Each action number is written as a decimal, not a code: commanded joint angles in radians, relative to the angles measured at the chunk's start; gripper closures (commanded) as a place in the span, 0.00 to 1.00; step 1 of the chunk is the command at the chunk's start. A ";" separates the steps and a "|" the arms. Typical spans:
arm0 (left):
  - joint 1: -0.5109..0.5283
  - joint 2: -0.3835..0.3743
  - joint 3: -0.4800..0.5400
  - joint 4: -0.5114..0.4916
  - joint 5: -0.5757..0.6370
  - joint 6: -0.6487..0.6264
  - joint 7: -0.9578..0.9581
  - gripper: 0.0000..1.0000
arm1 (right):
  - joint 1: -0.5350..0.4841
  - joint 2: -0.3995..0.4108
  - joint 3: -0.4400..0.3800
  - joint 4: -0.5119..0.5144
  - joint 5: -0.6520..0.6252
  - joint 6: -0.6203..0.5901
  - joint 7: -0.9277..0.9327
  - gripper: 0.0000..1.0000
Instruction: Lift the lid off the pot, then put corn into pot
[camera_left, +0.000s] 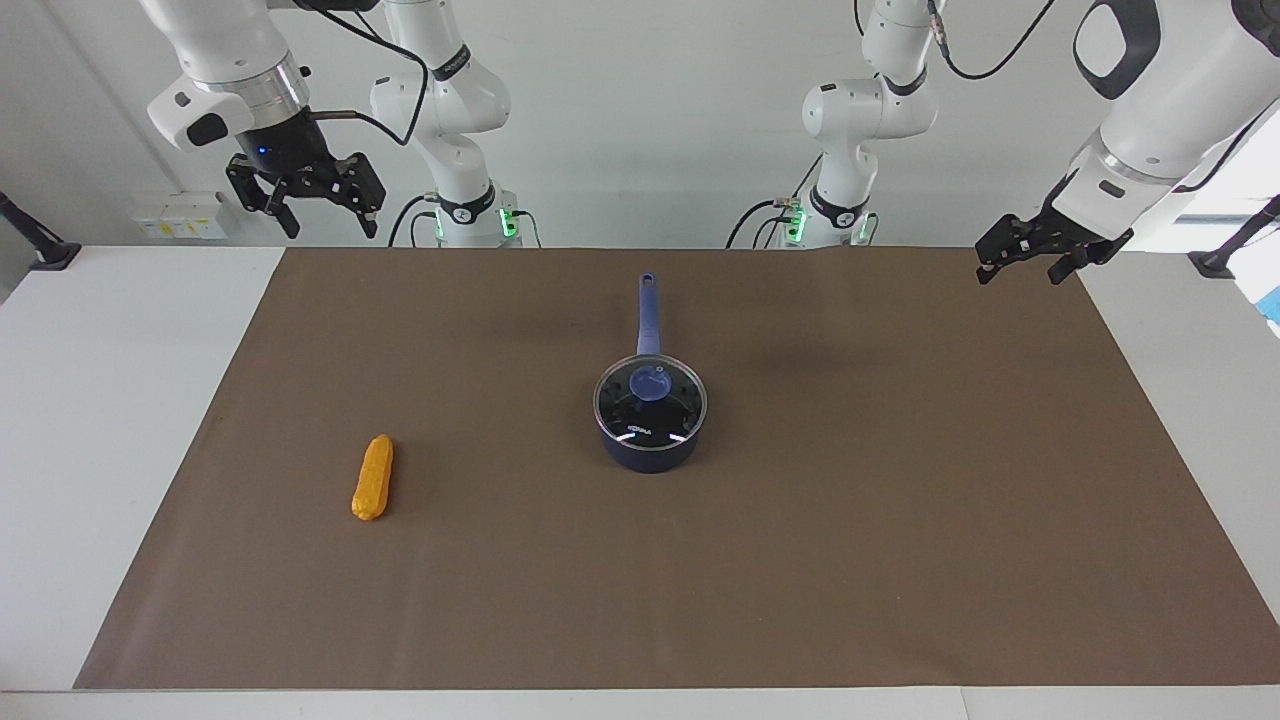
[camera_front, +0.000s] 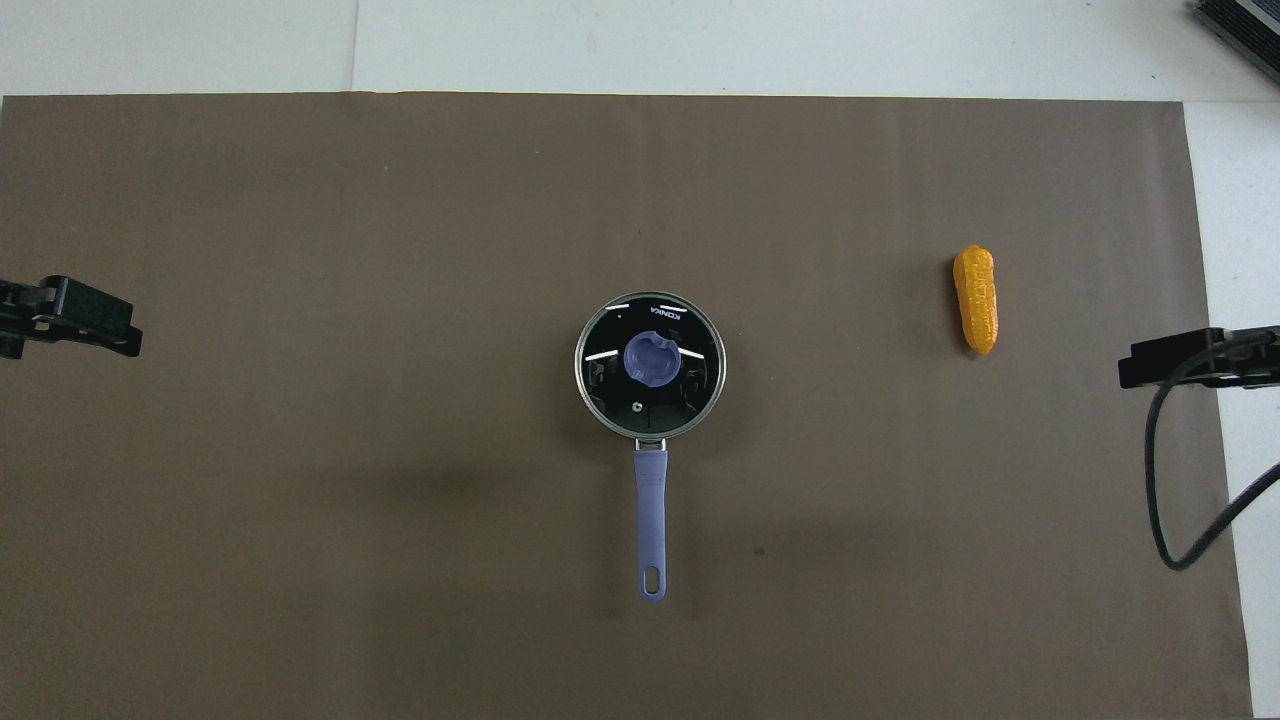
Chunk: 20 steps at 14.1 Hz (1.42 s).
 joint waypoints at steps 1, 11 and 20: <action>0.006 0.034 -0.006 0.062 0.014 -0.035 0.054 0.00 | -0.011 -0.027 0.004 -0.029 0.002 0.002 -0.023 0.00; -0.005 0.017 -0.006 0.033 0.004 -0.007 0.097 0.00 | -0.004 -0.027 0.006 -0.031 -0.036 0.014 -0.031 0.00; -0.039 -0.029 -0.017 -0.059 0.007 0.040 0.097 0.00 | -0.013 -0.014 0.006 -0.003 -0.021 -0.001 -0.025 0.00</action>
